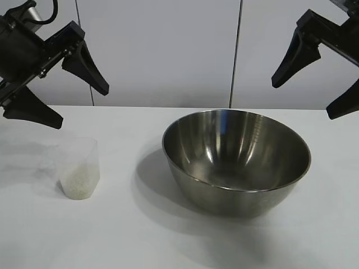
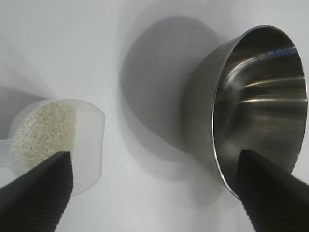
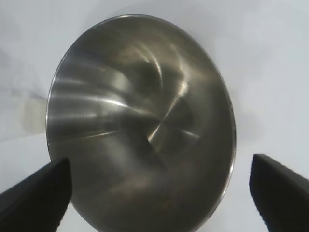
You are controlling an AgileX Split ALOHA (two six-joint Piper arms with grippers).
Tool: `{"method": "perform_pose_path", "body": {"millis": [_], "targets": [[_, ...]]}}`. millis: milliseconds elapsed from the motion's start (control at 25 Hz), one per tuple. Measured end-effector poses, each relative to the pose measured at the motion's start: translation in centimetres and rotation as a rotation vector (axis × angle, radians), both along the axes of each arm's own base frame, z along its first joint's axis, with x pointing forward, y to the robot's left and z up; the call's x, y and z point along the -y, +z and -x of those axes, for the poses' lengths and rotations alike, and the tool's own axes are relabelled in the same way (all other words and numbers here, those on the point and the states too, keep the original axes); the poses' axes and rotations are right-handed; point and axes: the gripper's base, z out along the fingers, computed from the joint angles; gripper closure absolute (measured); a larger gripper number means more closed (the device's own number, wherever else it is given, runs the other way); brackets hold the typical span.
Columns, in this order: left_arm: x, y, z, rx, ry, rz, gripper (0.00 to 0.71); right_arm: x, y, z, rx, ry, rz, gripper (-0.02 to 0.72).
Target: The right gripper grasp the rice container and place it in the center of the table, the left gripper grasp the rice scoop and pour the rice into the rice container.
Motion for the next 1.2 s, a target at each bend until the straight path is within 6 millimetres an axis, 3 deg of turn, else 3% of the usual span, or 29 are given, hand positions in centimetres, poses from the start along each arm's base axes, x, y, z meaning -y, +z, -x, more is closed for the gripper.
{"method": "perform_pose_path", "body": {"millis": [240, 560, 720, 960, 1040, 1200], "targets": [[0.0, 0.0, 0.0, 0.0, 0.0, 0.0, 0.054, 0.1, 0.0, 0.0, 0.0, 0.005, 0.012, 0.009], [0.0, 0.0, 0.0, 0.004, 0.004, -0.002, 0.054, 1.6, -0.9, -0.6, 0.028, -0.022, 0.2, 0.009], [0.0, 0.0, -0.1, 0.004, 0.004, -0.002, 0.054, 1.0, -3.7, -1.7, -0.038, -0.005, 0.207, 0.009], [0.0, 0.0, -0.1, 0.005, 0.005, -0.002, 0.054, -2.6, -8.6, -3.1, -0.099, 0.073, 0.225, 0.009], [0.0, 0.0, -0.1, 0.005, 0.005, -0.002, 0.054, -2.9, -9.7, -3.3, -0.125, 0.065, 0.22, 0.011], [0.0, 0.0, -0.1, 0.005, 0.005, -0.002, 0.054, -2.9, -11.3, -3.6, -0.156, 0.042, 0.221, 0.113]]}}
